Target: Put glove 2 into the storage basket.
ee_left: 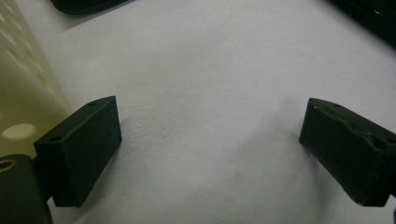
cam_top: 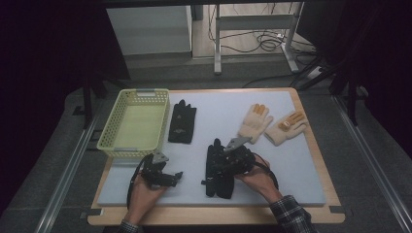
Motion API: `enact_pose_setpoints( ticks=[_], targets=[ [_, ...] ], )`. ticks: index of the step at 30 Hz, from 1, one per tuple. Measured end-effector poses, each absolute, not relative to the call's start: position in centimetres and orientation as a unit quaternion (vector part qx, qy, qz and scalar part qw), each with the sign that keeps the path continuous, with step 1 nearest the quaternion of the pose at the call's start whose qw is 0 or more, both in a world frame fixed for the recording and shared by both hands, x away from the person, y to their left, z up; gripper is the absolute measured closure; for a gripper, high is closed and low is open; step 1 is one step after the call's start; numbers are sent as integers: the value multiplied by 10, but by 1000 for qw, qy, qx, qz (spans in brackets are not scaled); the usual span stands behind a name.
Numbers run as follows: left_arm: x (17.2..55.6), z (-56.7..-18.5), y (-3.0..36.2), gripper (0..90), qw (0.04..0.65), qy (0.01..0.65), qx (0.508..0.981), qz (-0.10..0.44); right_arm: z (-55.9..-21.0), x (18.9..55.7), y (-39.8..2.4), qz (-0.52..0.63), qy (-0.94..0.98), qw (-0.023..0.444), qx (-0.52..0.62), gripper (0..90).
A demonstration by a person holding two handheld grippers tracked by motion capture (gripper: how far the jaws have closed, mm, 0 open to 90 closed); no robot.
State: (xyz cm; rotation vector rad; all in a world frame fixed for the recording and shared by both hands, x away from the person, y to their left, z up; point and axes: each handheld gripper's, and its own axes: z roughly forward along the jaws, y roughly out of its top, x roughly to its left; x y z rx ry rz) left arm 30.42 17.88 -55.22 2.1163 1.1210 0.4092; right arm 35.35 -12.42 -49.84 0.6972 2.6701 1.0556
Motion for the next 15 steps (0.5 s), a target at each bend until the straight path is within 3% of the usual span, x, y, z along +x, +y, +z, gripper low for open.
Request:
enact_pose_setpoints(
  ticks=[8, 15],
  targets=[
    [304, -552, 179, 59, 348, 432, 817, 158, -485, 377, -122, 387, 878, 92, 267, 359],
    [304, -552, 179, 58, 347, 431, 818, 158, -485, 420, -94, 404, 858, 97, 303, 306]
  ],
)
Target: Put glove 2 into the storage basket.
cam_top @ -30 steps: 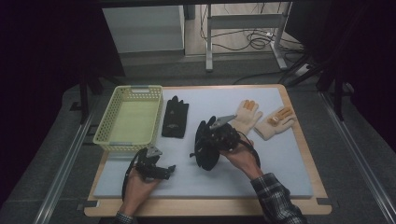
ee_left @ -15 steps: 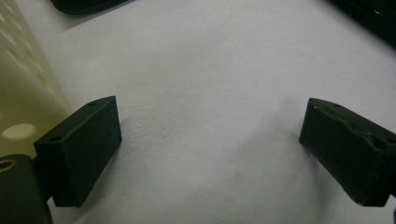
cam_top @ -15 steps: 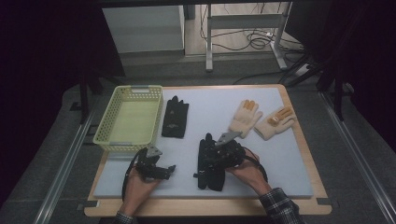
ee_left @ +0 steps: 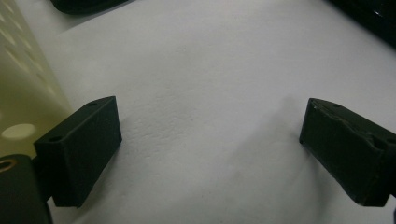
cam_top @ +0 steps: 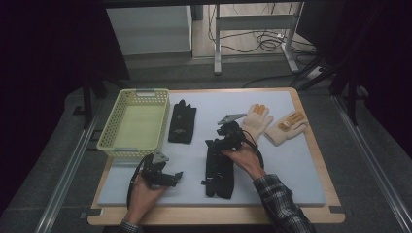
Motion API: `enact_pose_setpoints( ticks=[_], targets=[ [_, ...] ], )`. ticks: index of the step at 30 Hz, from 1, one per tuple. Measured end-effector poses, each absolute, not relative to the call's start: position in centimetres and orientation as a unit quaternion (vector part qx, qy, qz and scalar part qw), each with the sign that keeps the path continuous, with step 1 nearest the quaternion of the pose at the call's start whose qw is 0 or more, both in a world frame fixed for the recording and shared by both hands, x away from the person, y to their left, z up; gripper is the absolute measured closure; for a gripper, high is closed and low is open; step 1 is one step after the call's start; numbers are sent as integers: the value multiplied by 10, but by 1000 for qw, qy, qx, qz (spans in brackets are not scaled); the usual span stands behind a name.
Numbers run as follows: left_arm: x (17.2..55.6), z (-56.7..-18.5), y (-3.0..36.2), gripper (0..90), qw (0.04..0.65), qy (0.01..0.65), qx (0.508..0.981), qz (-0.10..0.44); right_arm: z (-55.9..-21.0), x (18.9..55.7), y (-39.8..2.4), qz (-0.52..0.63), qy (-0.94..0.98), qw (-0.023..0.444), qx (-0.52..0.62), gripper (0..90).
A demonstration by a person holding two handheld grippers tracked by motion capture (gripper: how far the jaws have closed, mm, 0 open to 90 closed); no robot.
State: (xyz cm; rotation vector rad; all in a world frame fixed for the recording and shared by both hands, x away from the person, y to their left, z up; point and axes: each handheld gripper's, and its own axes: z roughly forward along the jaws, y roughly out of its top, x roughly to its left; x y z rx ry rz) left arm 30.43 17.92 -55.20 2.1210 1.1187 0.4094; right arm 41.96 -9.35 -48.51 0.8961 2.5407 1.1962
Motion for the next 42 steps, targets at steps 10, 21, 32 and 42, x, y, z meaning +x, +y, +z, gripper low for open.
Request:
enact_pose_setpoints(
  ticks=[10, 21, 32, 42],
  targets=[
    [304, -552, 179, 58, 348, 432, 817, 157, -497, 462, -44, 382, 872, 126, 279, 503],
    [304, -552, 179, 58, 348, 432, 817, 157, -510, 500, -2, 386, 868, 121, 289, 458],
    [304, -552, 179, 58, 349, 432, 817, 157, -531, 523, 24, 346, 879, 145, 294, 393],
    [304, -552, 179, 58, 349, 432, 817, 157, -527, 520, 27, 330, 884, 135, 302, 818]
  ],
)
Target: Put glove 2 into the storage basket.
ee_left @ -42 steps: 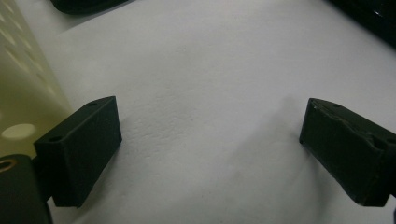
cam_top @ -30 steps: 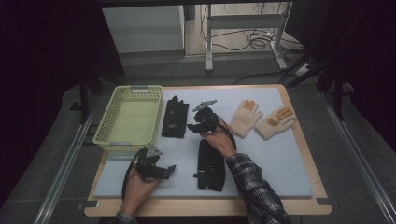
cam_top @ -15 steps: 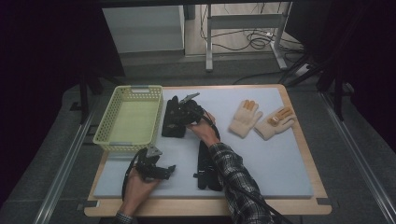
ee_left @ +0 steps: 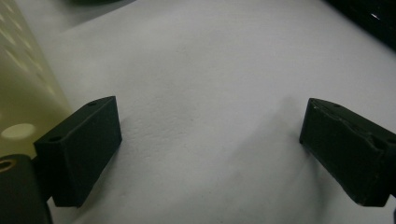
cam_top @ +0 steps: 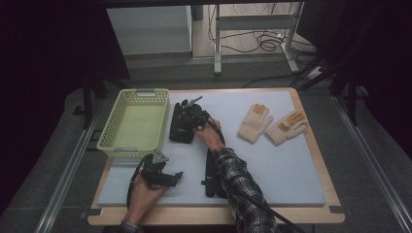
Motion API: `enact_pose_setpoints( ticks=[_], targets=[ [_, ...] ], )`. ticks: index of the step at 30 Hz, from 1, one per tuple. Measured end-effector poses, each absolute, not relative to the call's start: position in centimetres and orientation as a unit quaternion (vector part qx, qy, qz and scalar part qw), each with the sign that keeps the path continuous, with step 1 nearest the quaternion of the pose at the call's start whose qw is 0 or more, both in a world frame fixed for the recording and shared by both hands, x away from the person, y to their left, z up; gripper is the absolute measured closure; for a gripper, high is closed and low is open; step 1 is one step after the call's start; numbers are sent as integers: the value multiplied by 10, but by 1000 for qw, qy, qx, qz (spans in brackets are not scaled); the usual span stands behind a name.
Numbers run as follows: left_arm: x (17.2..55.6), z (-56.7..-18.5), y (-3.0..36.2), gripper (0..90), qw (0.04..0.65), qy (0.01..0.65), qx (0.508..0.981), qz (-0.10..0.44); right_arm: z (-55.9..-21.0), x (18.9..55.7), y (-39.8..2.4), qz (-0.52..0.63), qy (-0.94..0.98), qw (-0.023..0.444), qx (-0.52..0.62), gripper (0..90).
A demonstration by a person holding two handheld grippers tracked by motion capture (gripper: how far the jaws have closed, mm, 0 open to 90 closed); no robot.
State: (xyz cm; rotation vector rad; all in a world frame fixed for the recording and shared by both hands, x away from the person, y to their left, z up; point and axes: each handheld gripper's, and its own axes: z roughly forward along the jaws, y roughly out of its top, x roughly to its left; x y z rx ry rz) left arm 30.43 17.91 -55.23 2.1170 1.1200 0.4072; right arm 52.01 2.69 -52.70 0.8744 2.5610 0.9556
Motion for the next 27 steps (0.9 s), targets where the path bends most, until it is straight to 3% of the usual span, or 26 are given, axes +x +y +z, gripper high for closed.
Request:
enact_pose_setpoints(
  ticks=[7, 27],
  targets=[
    [304, -552, 179, 58, 348, 432, 817, 157, -510, 513, 15, 355, 875, 109, 312, 872],
    [304, -552, 179, 58, 348, 431, 817, 158, -446, 456, -39, 427, 848, 90, 300, 875]
  ],
)
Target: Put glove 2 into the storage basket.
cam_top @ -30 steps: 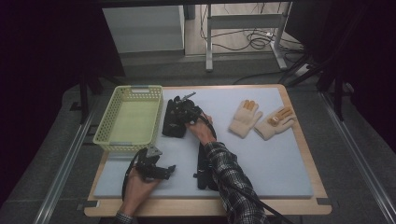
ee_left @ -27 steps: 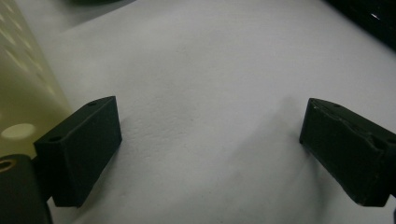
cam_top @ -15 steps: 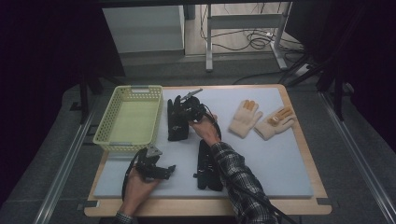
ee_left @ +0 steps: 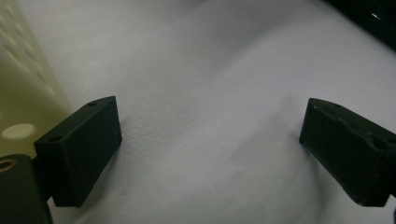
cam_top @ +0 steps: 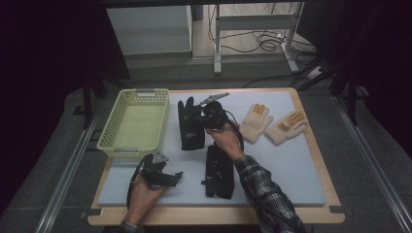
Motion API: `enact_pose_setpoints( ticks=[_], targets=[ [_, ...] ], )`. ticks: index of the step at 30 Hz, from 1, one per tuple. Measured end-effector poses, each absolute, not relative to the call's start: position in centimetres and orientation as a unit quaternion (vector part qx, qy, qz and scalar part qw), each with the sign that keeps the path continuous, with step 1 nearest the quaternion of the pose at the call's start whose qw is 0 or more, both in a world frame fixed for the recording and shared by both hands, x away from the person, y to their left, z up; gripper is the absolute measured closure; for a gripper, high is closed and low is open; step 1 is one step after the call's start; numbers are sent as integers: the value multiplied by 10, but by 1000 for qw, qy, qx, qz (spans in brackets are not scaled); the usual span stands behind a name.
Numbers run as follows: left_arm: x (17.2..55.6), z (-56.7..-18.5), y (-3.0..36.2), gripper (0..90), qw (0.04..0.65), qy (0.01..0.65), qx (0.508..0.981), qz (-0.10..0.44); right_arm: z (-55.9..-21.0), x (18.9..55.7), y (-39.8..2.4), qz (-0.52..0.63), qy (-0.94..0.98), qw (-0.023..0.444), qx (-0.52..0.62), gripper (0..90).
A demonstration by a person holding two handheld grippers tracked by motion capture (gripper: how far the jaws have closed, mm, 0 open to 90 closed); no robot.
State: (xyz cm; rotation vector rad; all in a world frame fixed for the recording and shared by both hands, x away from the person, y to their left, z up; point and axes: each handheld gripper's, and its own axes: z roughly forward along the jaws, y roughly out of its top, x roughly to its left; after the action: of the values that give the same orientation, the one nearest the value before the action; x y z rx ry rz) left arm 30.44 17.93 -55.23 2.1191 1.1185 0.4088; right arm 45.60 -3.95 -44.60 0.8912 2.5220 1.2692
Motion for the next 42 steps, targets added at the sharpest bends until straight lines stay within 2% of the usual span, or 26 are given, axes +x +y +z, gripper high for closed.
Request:
enact_pose_setpoints(
  ticks=[10, 20, 32, 34, 35, 36, 37, 39, 42],
  targets=[
    [304, -552, 179, 58, 349, 432, 816, 158, -436, 399, -90, 442, 837, 82, 312, 875],
    [304, -552, 179, 59, 350, 433, 816, 158, -447, 337, -128, 442, 829, 87, 332, 874],
    [304, -552, 179, 59, 348, 432, 817, 158, -493, 321, -141, 425, 821, 80, 372, 864],
    [304, -552, 179, 59, 348, 432, 817, 158, -506, 319, -140, 404, 832, 95, 369, 737],
    [304, -552, 179, 59, 348, 432, 817, 158, -506, 319, -140, 404, 832, 95, 369, 737],
    [304, -552, 179, 59, 348, 432, 817, 158, -508, 318, -142, 401, 836, 102, 362, 604],
    [304, -552, 179, 59, 348, 432, 817, 158, -508, 318, -142, 401, 836, 102, 362, 604],
    [304, -552, 179, 59, 348, 432, 817, 158, -500, 317, -146, 401, 837, 122, 351, 498],
    [304, -552, 179, 58, 348, 432, 817, 158, -495, 318, -152, 401, 838, 130, 347, 476]
  ],
)
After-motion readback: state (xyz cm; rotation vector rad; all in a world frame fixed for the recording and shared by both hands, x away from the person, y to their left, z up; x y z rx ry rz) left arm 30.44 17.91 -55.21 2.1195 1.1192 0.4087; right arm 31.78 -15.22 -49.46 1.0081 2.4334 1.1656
